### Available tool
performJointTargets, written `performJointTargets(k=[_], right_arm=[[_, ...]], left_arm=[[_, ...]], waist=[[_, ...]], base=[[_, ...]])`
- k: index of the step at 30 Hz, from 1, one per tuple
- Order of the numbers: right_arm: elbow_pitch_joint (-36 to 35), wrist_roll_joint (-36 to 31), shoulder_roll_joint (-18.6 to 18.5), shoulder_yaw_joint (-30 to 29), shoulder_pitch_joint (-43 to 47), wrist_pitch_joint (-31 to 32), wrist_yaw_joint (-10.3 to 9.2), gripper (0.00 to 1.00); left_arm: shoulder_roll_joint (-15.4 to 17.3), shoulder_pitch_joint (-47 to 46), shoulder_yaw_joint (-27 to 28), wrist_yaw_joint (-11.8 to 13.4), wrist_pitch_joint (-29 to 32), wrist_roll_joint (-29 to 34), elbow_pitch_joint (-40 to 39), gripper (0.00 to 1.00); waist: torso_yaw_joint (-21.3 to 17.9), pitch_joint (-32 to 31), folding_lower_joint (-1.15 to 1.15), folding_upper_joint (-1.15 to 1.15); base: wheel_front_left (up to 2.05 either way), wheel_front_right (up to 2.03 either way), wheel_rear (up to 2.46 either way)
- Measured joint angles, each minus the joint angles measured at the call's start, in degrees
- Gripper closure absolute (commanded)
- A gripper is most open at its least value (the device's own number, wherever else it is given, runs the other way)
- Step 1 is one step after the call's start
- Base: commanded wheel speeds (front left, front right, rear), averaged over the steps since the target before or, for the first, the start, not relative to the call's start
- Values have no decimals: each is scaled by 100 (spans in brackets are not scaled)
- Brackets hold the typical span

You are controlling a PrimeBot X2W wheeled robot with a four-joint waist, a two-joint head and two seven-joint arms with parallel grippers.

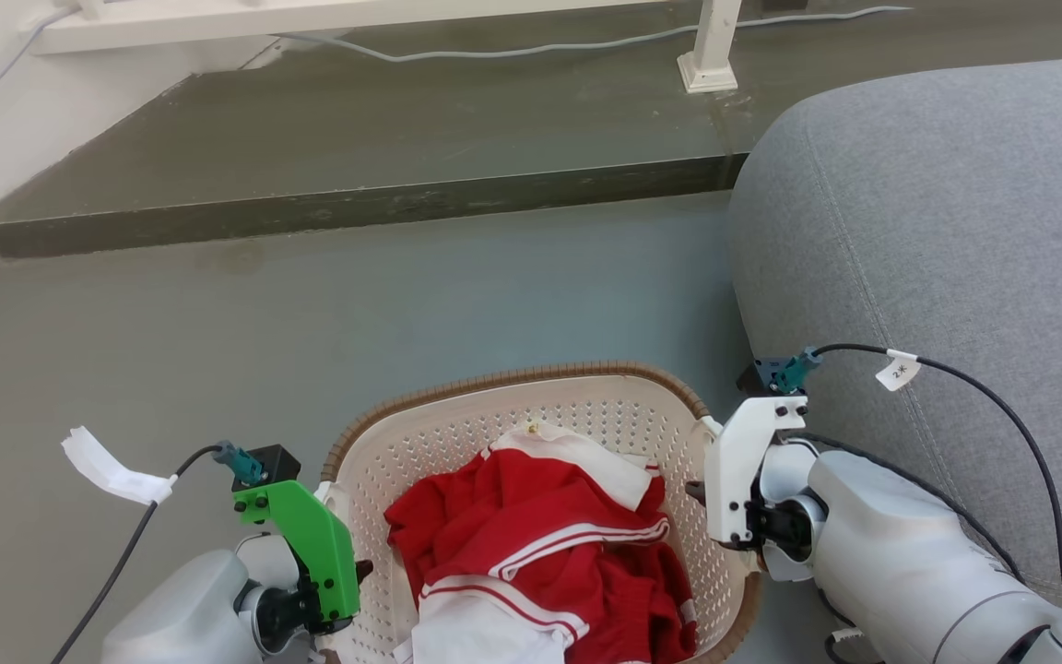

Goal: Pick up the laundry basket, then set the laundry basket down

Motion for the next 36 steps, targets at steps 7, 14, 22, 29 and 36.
performJointTargets(k=[7,14,22,29,36], right_arm=[[-44,10,-8,31,-1,-10,-1,100],[-122,15,-12,34,-118,-215,-1,100],[-186,5,-19,4,-403,-597,-1,100],[-256,-3,-5,-3,-632,-891,-11,100],[-347,-5,-11,-25,-860,-1148,-71,100]], left_arm=[[21,-2,-21,0,-36,-1,-7,100],[101,-147,-40,0,-208,2,-58,100],[254,-479,-49,0,-489,116,-240,100],[400,-715,-57,-1,-773,245,-371,100],[509,-955,-54,-2,-1043,315,-465,100]], waist=[[-15,43,0,0],[-38,267,0,0],[-59,803,0,0],[-70,1325,0,0],[-84,1802,0,0]], base=[[0,0,0],[0,0,0],[0,0,0],[0,0,0],[0,0,0]])
